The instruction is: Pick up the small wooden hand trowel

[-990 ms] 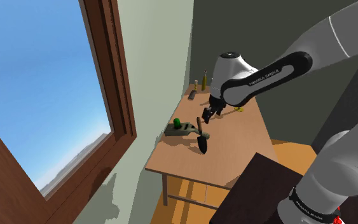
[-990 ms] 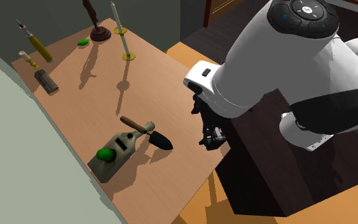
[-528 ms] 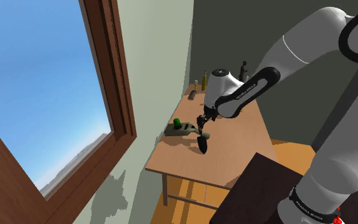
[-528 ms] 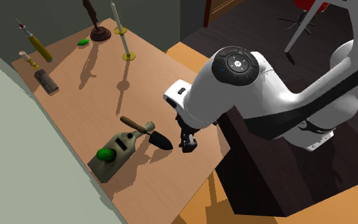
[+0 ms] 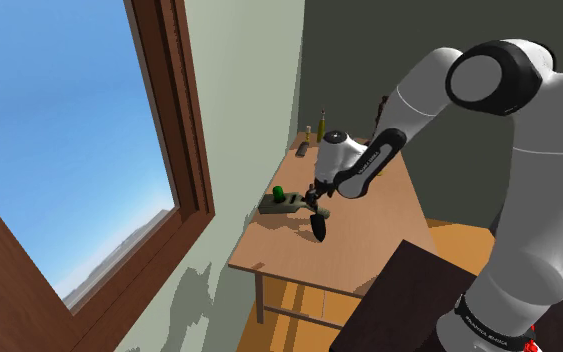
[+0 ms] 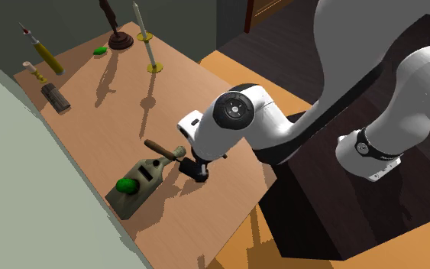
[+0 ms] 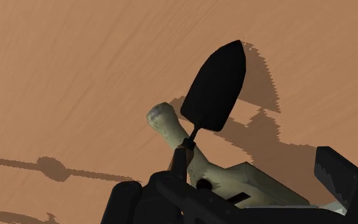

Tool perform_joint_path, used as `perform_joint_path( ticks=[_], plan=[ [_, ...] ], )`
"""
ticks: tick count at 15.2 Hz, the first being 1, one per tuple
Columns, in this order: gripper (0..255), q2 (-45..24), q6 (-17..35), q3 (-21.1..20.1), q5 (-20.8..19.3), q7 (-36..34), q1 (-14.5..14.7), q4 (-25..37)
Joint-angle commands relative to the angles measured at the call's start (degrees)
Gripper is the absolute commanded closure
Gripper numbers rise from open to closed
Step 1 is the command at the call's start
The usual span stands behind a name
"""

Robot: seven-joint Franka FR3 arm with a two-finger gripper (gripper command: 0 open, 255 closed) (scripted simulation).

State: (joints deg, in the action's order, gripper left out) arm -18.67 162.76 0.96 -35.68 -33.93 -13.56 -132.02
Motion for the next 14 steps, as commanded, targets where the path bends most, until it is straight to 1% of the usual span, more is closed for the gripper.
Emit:
perform_joint_path(
  ticks=[1,5,10,14],
  plan=[
    [0,-4.38,1.65,2.00,-2.25,-3.08,1.10,3.13],
    [0,-13.25,4.53,5.44,-4.11,-6.77,2.43,10.20],
    [0,-24.19,6.74,7.95,-3.80,-9.30,2.55,20.26],
    [0,-27.42,8.05,8.91,-3.99,-10.40,3.14,22.35]
  ],
)
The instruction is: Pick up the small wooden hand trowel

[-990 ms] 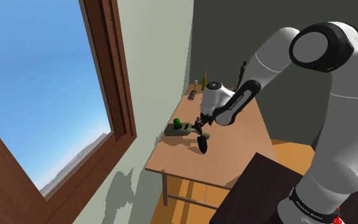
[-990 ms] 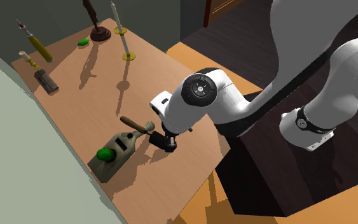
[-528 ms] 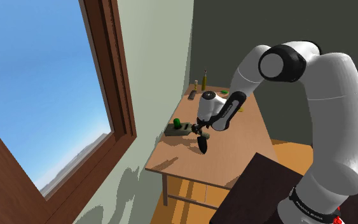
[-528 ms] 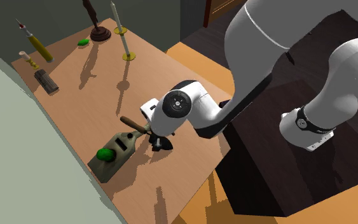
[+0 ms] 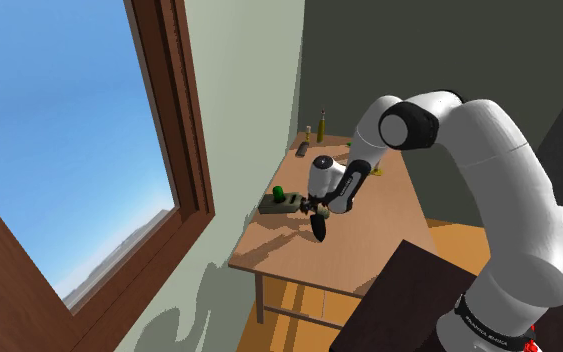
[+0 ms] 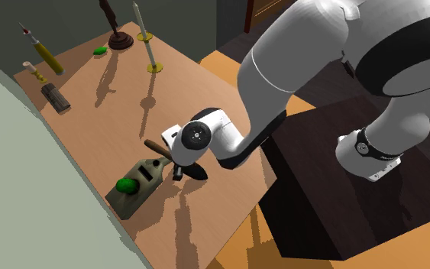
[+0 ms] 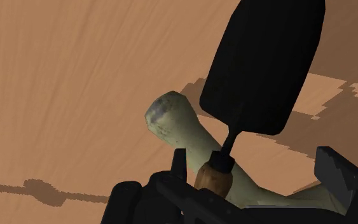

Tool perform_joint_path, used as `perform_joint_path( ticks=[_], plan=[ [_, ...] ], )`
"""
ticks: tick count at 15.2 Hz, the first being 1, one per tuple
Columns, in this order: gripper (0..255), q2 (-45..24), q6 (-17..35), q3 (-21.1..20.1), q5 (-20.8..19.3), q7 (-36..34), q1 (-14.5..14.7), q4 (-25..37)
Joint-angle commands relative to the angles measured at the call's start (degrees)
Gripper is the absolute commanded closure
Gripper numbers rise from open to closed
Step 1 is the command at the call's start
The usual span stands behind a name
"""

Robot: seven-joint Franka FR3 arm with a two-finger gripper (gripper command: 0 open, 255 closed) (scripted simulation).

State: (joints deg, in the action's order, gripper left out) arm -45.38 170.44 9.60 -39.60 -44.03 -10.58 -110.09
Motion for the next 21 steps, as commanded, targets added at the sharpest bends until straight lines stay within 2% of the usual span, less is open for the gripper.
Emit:
perform_joint_path(
  ticks=[1,6,7,16,21],
  plan=[
    [0,-1.51,0.77,0.54,-0.15,-0.61,0.37,0.84],
    [0,-4.38,2.11,1.44,-0.35,-1.66,1.07,2.44],
    [255,-4.47,2.14,1.44,-0.34,-1.63,1.02,2.51],
    [255,-4.38,2.11,1.45,-0.34,-1.65,1.07,2.44],
    [255,-0.38,0.21,0.15,-0.05,-0.17,0.06,0.24]
  ],
)
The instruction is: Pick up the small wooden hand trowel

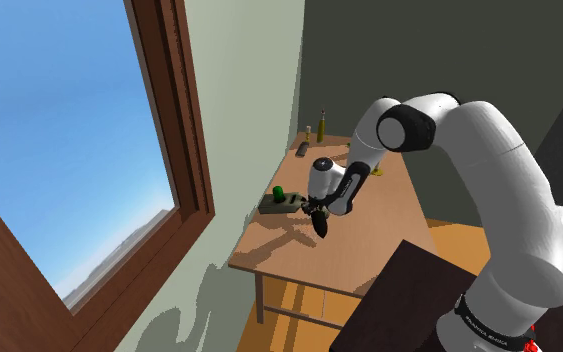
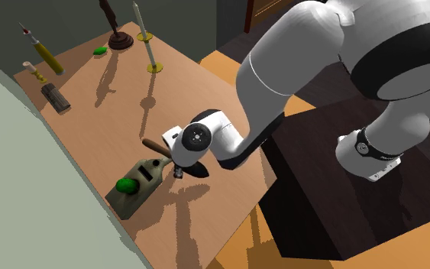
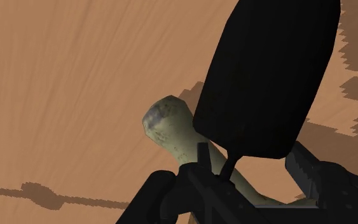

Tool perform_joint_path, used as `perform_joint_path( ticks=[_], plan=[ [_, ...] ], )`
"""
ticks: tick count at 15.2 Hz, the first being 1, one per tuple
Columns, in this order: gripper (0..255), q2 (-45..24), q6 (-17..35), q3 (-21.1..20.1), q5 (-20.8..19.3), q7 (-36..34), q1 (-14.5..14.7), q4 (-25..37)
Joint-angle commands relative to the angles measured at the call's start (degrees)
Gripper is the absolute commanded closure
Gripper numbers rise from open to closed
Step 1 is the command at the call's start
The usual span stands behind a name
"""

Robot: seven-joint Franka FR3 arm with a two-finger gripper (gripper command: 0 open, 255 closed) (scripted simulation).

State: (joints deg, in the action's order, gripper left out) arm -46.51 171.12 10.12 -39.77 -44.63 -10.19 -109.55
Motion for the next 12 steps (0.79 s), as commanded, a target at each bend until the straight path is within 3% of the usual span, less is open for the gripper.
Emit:
perform_joint_path(
  ticks=[1,12],
  plan=[
    [255,1.54,-0.88,-0.65,0.21,0.75,-0.54,-0.71],
    [255,8.50,-4.85,-3.43,1.61,3.98,-2.67,-3.90]
  ],
)
